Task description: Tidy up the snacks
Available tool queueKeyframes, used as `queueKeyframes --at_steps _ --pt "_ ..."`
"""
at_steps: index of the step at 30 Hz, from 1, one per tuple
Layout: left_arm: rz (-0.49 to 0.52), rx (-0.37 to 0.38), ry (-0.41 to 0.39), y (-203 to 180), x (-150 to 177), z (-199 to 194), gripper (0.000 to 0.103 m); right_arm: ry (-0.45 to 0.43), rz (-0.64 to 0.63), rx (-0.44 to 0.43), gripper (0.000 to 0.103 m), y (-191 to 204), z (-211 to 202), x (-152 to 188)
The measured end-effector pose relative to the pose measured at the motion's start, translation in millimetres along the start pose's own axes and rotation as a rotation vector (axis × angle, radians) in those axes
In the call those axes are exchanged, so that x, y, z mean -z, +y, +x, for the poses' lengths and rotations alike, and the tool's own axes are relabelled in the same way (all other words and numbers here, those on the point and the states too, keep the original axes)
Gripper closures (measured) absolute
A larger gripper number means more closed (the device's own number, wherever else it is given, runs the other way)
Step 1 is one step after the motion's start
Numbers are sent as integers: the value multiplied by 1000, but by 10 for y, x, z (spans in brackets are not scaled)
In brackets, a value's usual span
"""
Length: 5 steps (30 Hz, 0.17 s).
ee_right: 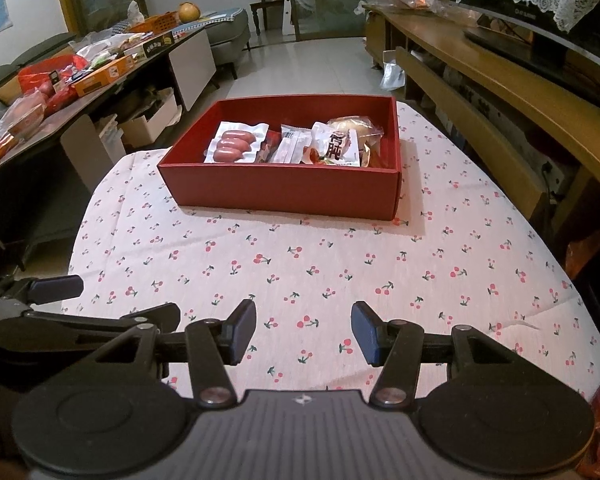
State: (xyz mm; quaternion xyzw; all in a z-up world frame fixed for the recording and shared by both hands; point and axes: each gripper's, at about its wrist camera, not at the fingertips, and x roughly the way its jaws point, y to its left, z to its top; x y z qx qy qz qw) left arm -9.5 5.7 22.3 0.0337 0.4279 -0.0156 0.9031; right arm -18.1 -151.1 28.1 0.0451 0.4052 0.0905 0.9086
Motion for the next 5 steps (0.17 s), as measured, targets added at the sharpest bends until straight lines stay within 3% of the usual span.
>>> queueKeyframes --at_steps 5 --pt "-6 -6 3 3 34 -22 0 0 4 1 35 8 -58 98"
